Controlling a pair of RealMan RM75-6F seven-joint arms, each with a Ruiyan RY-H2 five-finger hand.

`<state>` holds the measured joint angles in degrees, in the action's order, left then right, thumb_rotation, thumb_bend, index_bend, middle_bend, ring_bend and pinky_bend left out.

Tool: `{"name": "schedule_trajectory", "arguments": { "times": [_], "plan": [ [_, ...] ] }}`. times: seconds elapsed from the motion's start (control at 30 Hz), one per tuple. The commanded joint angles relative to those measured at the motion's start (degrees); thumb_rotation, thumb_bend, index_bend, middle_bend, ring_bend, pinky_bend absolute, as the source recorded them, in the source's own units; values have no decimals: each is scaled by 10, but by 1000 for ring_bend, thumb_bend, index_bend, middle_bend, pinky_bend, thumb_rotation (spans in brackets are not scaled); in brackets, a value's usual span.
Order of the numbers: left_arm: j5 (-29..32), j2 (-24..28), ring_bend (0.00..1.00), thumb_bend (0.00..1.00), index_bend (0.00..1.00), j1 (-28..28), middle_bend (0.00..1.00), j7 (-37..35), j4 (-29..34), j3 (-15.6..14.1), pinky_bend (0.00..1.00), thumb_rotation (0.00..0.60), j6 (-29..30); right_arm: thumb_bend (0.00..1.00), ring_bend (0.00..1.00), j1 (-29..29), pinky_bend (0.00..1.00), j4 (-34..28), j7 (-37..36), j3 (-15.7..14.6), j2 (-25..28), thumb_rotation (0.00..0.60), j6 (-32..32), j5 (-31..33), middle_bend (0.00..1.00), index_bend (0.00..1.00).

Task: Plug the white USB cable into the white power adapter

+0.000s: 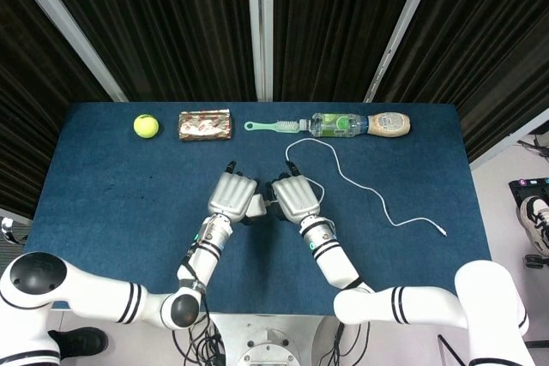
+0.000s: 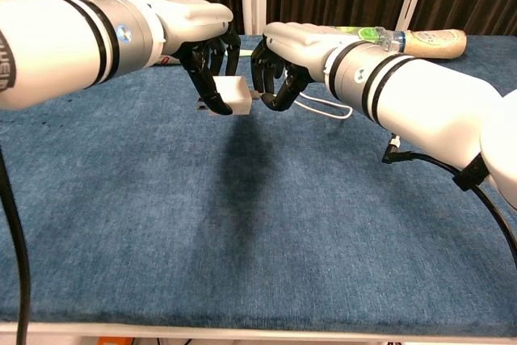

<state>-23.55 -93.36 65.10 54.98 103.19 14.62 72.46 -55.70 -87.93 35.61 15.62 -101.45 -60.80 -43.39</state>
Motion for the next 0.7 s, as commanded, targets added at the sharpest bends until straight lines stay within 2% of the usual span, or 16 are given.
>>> {"name": "schedule_trajectory", "arguments": {
  "times": [0.03,0.13,0.2,0.23,0.33,0.4,0.47,0.53,0.67,0.7],
  "plan": [
    [0,0,346,175,491,0,492,0,0,0,117,508,0,403,274,0,13,0,1,0,-1,600,-1,0,459,586],
    [0,1,346,175,491,-1,492,-2,0,-1,117,509,-1,402,274,1,12,0,1,-1,-1,600,-2,0,459,586],
    [-3,2,346,175,491,-3,492,-4,0,-2,117,510,-1,389,272,2,5,-2,1,-2,1,600,-1,0,454,551],
    [-5,4,346,175,491,-4,492,-6,1,-3,118,510,-1,373,263,4,3,-6,1,-3,4,600,1,2,443,509],
    [-19,9,346,175,488,-12,488,-17,2,-10,118,509,-4,289,176,10,0,-20,-1,-6,17,600,0,2,350,271],
    [-35,13,338,171,478,-21,474,-32,2,-19,116,509,-8,243,133,16,0,-31,-1,-10,28,600,-5,0,287,154],
    [-48,17,315,168,470,-30,454,-44,-1,-28,112,508,-13,223,108,22,0,-44,1,-15,41,600,-10,-2,240,79],
    [-61,22,288,167,453,-41,428,-59,-6,-38,106,511,-22,214,88,31,0,-59,4,-20,59,600,-15,-1,203,29],
    [-84,27,261,168,392,-60,399,-88,-24,-58,85,515,-42,187,64,52,0,-90,-2,-32,100,600,-25,-4,168,1],
    [-86,26,249,168,368,-63,392,-93,-30,-62,67,532,-47,172,59,58,0,-96,-6,-35,109,600,-25,-5,162,0]
  ]
}}
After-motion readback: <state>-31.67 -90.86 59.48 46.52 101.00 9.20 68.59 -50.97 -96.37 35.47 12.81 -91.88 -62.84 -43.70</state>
